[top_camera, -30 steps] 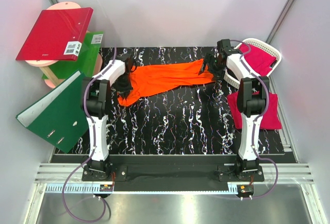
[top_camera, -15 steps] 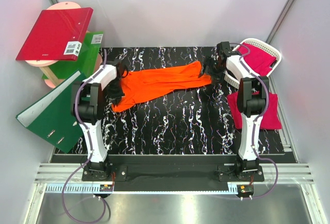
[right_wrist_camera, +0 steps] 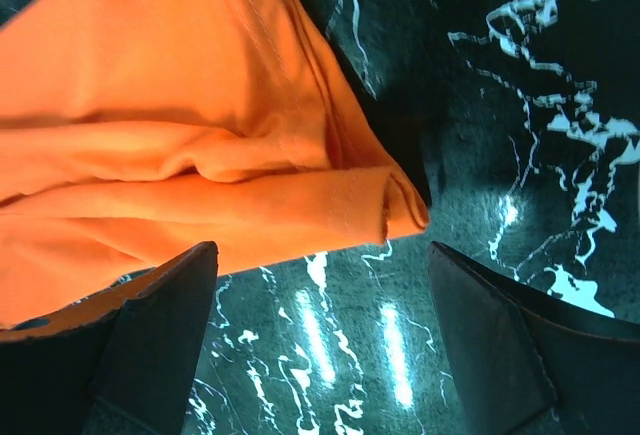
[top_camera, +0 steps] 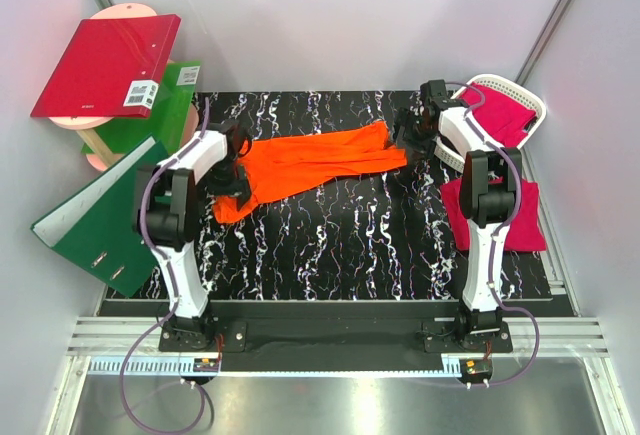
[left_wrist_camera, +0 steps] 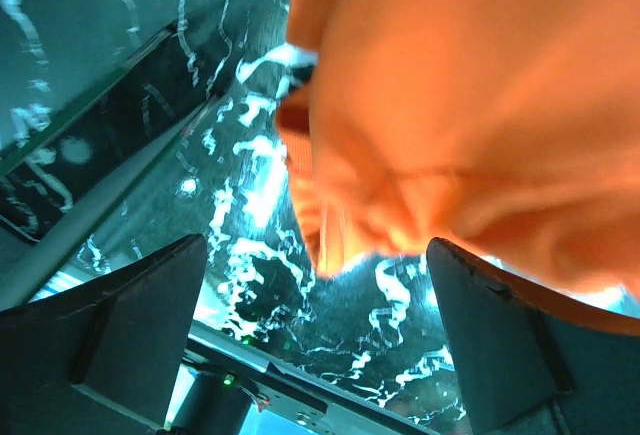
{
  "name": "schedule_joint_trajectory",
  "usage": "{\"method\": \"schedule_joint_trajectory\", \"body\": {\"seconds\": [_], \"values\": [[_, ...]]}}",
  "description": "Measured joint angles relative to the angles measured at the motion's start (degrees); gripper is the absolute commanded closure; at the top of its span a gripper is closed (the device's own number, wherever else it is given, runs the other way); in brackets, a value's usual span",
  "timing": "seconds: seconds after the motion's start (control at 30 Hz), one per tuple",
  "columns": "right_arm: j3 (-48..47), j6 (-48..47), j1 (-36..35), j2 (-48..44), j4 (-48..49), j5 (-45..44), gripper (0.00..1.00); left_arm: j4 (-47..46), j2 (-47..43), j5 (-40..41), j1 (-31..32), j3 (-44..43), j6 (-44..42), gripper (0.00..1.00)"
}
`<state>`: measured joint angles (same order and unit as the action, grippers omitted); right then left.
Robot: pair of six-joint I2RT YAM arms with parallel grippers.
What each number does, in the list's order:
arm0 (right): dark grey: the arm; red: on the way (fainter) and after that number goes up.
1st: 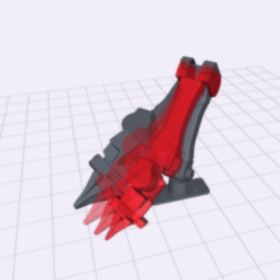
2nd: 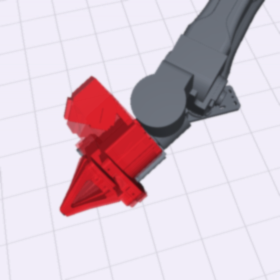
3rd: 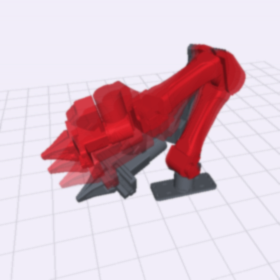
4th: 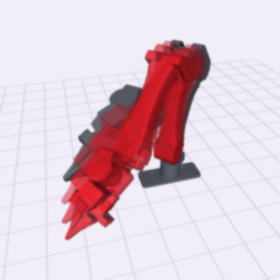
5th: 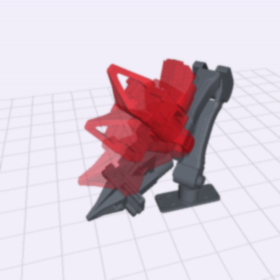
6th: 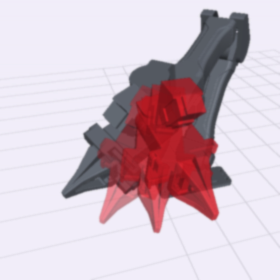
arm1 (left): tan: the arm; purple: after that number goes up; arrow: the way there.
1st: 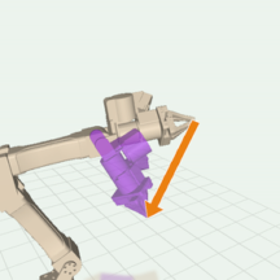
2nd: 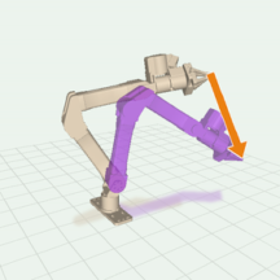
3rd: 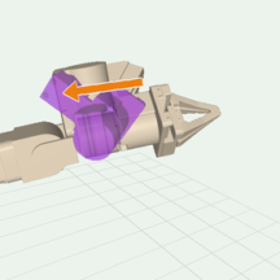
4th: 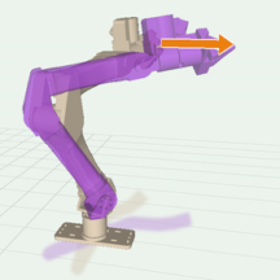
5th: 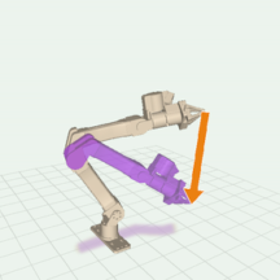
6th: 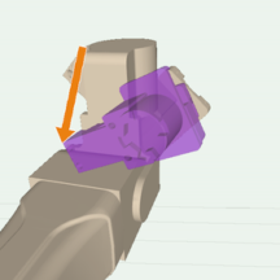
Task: Fold and stack the t-shirts
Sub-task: Fold the other side of the tshirt into a rectangle
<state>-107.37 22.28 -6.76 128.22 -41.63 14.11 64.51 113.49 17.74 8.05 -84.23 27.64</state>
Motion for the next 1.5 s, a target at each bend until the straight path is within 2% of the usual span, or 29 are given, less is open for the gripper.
{"method": "schedule_joint_trajectory", "body": {"seconds": [0.23,0.5,0.57,0.6,0.67,0.7,0.8,1.03,1.07,1.1,1.13,1.17,1.33,1.5], "values": [[-7.37,0.57,0.00,3.45,3.10,0.11,0.09,0.44,-9.27,2.93,4.98,-0.09,-0.09,0.01],[-24.74,1.90,-0.09,18.21,5.51,0.61,0.12,1.01,-10.80,3.28,7.30,-0.66,-0.22,0.01],[-29.90,2.80,-0.13,22.38,5.31,1.29,0.19,1.42,-10.82,2.86,7.41,-0.66,-0.22,0.01],[-33.27,3.06,-0.15,23.96,5.25,1.20,0.30,1.64,-10.97,2.60,7.48,-0.66,-0.22,0.01],[-37.31,3.58,-0.26,26.23,5.18,1.51,0.44,1.90,-11.63,2.01,7.52,-0.66,-0.22,0.01],[-39.85,4.13,-0.44,27.63,4.33,1.51,0.56,1.95,-12.11,1.84,7.56,-0.66,-0.22,0.01],[-42.45,4.44,-0.96,29.92,3.61,1.55,0.72,2.21,-14.08,1.18,7.63,-0.66,-0.20,0.01],[-42.27,4.50,-1.97,30.82,2.14,2.12,0.72,3.19,-14.82,-0.07,7.63,-0.96,-0.13,0.01],[-41.72,4.44,-1.99,30.56,2.21,2.12,0.74,3.30,-14.78,-0.22,7.63,-1.05,-0.13,0.01],[-40.24,4.13,-1.99,29.70,2.43,2.10,0.81,3.34,-14.69,-0.44,7.65,-1.27,-0.13,0.01],[-39.30,3.87,-1.99,29.07,2.34,2.03,0.98,3.34,-14.60,-0.61,7.65,-1.51,-0.13,0.01],[-37.99,3.45,-1.99,28.28,2.03,1.79,1.00,3.34,-14.40,-0.70,7.67,-1.84,-0.13,0.01],[-37.59,3.02,-1.97,27.96,1.29,1.05,1.00,3.23,-13.66,-1.38,8.04,-2.47,-0.13,0.01],[-39.15,2.99,-2.19,27.96,0.00,-3.78,1.00,3.26,-13.64,-1.62,8.74,-2.27,-0.13,0.01]]}}
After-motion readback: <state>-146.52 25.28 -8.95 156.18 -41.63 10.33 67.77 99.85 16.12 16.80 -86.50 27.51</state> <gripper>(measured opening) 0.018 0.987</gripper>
